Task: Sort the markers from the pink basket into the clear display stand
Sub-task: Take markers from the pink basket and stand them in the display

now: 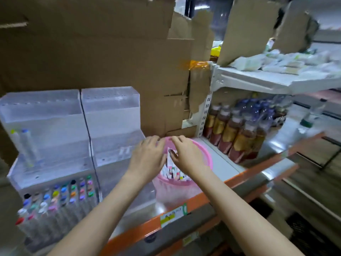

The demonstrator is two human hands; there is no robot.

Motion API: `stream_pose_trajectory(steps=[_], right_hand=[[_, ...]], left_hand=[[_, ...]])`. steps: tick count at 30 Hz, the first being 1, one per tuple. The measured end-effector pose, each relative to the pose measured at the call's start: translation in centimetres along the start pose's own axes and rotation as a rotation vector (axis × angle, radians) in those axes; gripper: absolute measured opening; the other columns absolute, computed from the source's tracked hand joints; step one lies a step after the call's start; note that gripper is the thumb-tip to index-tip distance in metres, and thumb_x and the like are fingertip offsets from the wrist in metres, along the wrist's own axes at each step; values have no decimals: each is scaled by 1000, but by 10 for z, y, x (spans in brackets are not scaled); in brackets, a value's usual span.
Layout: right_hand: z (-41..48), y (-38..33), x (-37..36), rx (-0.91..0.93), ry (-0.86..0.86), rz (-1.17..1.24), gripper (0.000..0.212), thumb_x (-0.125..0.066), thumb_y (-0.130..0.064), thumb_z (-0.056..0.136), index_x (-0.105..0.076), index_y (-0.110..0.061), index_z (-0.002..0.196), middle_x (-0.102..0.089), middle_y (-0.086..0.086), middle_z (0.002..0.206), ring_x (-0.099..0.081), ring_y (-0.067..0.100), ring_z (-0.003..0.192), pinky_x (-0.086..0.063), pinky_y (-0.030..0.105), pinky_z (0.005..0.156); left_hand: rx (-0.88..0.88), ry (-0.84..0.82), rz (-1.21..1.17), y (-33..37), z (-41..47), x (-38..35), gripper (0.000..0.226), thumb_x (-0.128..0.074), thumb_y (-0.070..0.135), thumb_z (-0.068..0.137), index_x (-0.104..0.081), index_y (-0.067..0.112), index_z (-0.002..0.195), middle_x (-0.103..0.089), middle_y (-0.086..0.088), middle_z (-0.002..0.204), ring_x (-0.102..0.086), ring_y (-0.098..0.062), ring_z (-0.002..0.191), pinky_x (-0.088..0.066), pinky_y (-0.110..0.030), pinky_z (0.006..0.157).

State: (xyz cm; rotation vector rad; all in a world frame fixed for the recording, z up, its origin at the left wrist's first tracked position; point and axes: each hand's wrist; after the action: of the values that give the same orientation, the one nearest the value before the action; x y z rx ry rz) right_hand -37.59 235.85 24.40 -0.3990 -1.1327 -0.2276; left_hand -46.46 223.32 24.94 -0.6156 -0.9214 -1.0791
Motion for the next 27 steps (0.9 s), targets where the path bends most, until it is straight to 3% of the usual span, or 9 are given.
stream_pose_trajectory(steps=[5,8,10,14,19,25,27], right_hand=[[-11,67,-13,-95,-135,-92,37,-47,-28,94,-48,-14,128,-53,8,122,-49,29,113,-42,39,81],[-7,88,-25,-101,-209,-123,37,-47,-27,94,-48,-13,128,-53,9,124,-50,31,115,-43,39,83],[0,97,-34,-86,-250,-135,35,-47,-25,94,-50,-11,126,-53,10,124,-50,32,115,-44,39,84],[17,102,-51,-86,-336,-163,25,-50,-10,91,-60,-6,113,-59,14,117,-57,32,109,-48,39,83],[31,102,-63,-75,-400,-164,27,-49,2,88,-62,-6,111,-67,13,105,-63,31,101,-48,37,75],[33,106,-70,-84,-385,-8,34,-45,6,89,-60,-8,116,-57,7,85,-56,24,77,-43,32,65],[34,105,-72,-116,-377,60,30,-47,6,89,-61,-7,113,-53,3,79,-51,22,72,-38,30,63]], left_hand=[[-34,-158,-74,37,28,-54,29,-67,20,72,-64,7,98,-62,-12,90,-61,-35,82,-52,-41,65],[89,-299,-72,43,38,-81,44,-58,27,86,-52,15,128,-57,-8,115,-53,-30,107,-48,-40,81],[195,-406,-1,43,42,-93,45,-50,31,92,-43,19,136,-51,-7,125,-47,-26,115,-42,-36,88],[354,-523,21,34,45,-109,37,-49,32,93,-52,9,122,-53,-13,120,-51,-28,108,-44,-38,84],[439,-499,-158,27,47,-117,34,-57,24,92,-53,9,122,-60,-10,119,-57,-25,105,-43,-31,80],[591,-448,-340,27,54,-117,9,-56,19,93,-56,12,99,-59,1,85,-53,-12,72,-31,-18,51],[632,-430,-355,26,56,-121,6,-57,18,93,-53,14,94,-56,3,81,-50,-10,69,-30,-18,50]])
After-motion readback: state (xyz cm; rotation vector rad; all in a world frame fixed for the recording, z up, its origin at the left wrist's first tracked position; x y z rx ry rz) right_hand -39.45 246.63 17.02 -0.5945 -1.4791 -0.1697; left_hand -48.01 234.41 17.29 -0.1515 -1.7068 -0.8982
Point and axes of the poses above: each hand's wrist, its own z-axis towards the middle knuckle, its own x-axis out of the back of the hand, y = z × x
